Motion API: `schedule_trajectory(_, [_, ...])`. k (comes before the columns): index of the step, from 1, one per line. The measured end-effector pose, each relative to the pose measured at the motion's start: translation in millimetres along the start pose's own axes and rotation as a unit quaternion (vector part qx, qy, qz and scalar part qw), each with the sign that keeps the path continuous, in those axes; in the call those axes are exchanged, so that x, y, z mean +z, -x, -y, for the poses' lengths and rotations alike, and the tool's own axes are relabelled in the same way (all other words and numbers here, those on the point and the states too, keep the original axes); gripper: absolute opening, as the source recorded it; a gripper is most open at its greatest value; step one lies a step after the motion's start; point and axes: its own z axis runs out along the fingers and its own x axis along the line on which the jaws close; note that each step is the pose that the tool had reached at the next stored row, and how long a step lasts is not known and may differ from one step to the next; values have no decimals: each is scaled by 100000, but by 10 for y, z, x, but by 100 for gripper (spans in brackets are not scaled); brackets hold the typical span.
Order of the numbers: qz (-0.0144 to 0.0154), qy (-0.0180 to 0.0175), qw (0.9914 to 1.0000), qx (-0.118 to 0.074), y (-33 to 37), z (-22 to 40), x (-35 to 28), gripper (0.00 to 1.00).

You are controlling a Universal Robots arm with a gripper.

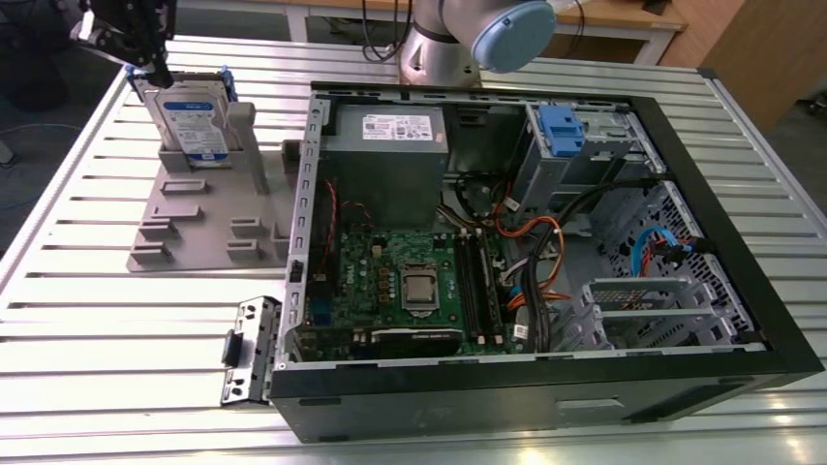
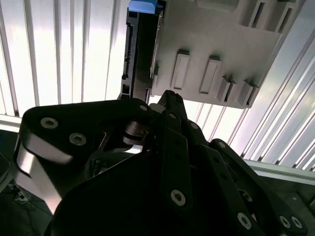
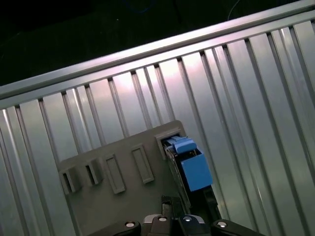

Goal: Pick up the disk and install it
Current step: 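Pick up the disk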

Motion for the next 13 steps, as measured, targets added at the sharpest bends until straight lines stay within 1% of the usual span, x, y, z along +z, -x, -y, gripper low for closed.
schedule_trajectory(7, [-32,61,99974,-2274,0,0,0,10])
schedule_trajectory(11, [-48,97,99934,-3623,0,0,0,10])
schedule_trajectory(13, [-59,119,99901,-4439,0,0,0,10])
